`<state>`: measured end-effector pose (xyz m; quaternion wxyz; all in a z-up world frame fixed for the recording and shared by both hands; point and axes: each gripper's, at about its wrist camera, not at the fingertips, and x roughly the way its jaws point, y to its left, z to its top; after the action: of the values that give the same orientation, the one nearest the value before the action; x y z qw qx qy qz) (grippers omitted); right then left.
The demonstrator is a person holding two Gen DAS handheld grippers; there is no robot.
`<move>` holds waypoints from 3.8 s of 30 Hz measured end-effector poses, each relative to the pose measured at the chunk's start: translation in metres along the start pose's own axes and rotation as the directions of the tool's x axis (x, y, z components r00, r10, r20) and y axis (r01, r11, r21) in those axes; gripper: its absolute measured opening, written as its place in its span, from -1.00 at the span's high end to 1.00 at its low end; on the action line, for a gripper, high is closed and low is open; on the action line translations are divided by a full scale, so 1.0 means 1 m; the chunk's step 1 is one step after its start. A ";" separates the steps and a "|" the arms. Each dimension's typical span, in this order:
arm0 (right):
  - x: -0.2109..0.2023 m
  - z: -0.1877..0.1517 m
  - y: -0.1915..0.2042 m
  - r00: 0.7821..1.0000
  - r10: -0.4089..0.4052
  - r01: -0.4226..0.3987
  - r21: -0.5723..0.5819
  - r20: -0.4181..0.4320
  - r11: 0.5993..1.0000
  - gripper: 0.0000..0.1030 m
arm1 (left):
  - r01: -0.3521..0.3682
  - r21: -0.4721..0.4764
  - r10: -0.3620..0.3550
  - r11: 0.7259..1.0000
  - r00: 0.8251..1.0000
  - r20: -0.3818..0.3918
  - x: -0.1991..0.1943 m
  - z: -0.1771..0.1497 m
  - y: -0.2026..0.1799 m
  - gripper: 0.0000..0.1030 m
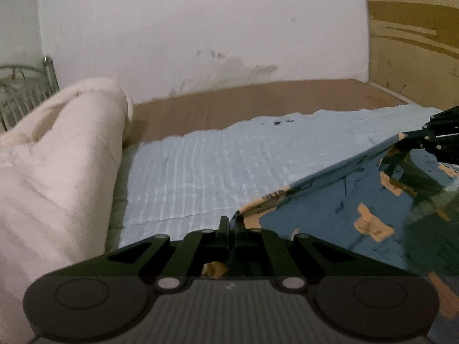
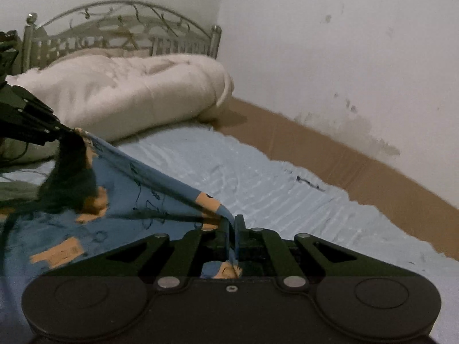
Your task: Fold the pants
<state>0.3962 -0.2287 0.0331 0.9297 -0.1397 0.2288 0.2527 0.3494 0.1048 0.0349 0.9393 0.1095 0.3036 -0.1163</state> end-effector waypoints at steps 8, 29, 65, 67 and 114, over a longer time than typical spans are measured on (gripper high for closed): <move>-0.088 -0.023 0.035 0.999 -0.007 0.009 -0.037 0.046 0.999 0.98 | -0.009 0.119 -0.002 0.993 0.996 0.091 -0.064 -0.031 -0.035 0.97; -0.162 -0.133 0.124 0.999 -0.043 0.044 -0.035 0.013 0.998 0.98 | -0.003 0.243 -0.008 0.970 0.999 0.044 -0.083 -0.138 -0.083 0.98; -0.186 -0.159 0.104 0.999 -0.036 0.031 0.189 0.026 0.982 -0.75 | -0.003 -0.052 0.008 0.999 0.995 0.100 -0.120 -0.138 -0.088 -0.98; -0.195 -0.164 0.090 0.997 -0.065 0.056 0.248 0.031 0.967 -0.96 | 0.042 -0.084 -0.032 0.996 0.992 0.120 -0.119 -0.130 -0.102 -0.99; -0.215 -0.186 -0.188 0.952 -0.306 0.219 0.736 -0.016 0.640 0.92 | 0.356 0.219 -0.361 0.908 0.932 -0.019 -0.055 -0.046 -0.318 1.00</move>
<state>0.2659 -0.5422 0.0074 0.9453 0.2247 0.2361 0.0099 0.1898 -0.1758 -0.0116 0.8874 0.1533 0.2936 -0.3208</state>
